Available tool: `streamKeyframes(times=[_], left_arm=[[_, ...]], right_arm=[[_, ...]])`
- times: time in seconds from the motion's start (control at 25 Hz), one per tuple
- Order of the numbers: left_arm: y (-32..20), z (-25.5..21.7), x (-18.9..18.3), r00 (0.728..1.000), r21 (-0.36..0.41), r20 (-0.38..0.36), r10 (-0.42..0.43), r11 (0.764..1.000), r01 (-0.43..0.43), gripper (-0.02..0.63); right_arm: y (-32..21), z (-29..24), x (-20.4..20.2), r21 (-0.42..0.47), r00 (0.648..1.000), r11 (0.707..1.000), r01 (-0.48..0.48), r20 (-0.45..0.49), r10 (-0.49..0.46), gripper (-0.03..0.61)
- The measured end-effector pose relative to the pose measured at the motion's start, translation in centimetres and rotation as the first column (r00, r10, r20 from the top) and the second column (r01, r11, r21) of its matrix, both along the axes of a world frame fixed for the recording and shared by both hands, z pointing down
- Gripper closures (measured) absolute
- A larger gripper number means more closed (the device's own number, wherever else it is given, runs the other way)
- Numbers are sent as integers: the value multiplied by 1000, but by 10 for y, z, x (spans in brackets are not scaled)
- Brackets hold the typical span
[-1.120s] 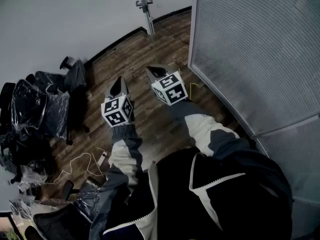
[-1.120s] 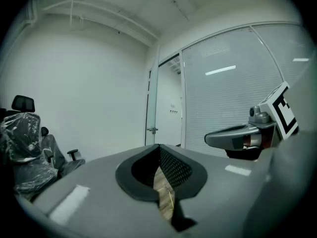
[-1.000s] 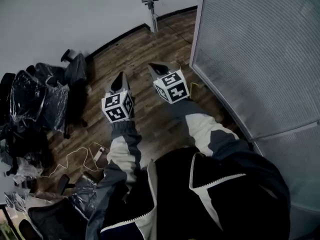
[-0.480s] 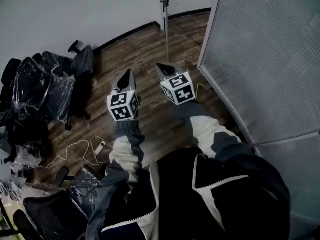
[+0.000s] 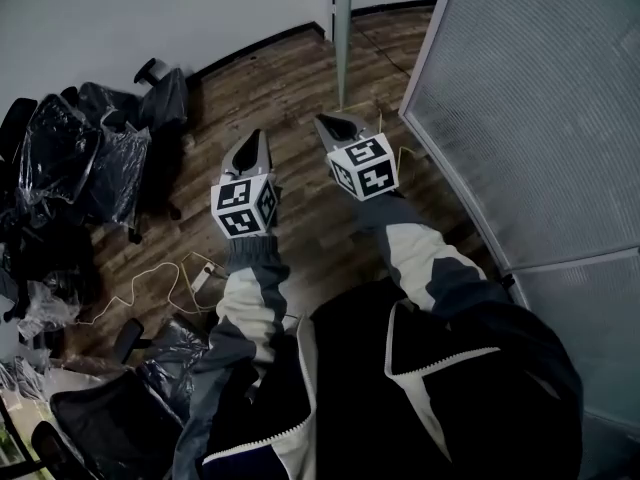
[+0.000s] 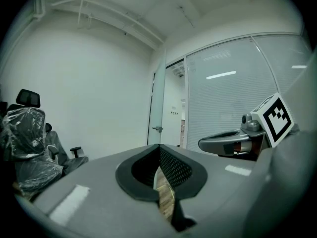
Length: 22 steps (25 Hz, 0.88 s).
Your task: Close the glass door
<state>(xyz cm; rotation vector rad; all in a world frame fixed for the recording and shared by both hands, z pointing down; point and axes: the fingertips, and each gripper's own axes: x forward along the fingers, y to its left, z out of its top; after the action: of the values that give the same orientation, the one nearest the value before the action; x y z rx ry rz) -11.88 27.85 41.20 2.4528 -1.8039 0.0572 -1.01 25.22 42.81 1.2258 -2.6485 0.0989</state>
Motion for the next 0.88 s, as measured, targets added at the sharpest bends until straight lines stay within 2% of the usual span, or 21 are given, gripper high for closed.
streamKeyframes(times=[0.2, 0.4, 0.6, 0.88], left_arm=[[-1, 20, -18, 1000, -33, -4, 16, 999, -16, 615], [-20, 30, -20, 1000, -58, -23, 16, 998, -17, 615], [-57, 29, -16, 1000, -72, -6, -21, 997, 21, 615], [-139, 27, -28, 993, -105, 62, -105, 988, 111, 615]], right_arm=[[2, 12, -20, -17, 1000, 1000, -2, -8, 2, 572], [-18, 18, -22, -21, 1000, 1000, 3, -11, -3, 572], [-63, 21, -16, -35, 999, 999, 37, 1, -37, 573], [-159, 25, -22, -45, 990, 989, 137, 38, -136, 573]])
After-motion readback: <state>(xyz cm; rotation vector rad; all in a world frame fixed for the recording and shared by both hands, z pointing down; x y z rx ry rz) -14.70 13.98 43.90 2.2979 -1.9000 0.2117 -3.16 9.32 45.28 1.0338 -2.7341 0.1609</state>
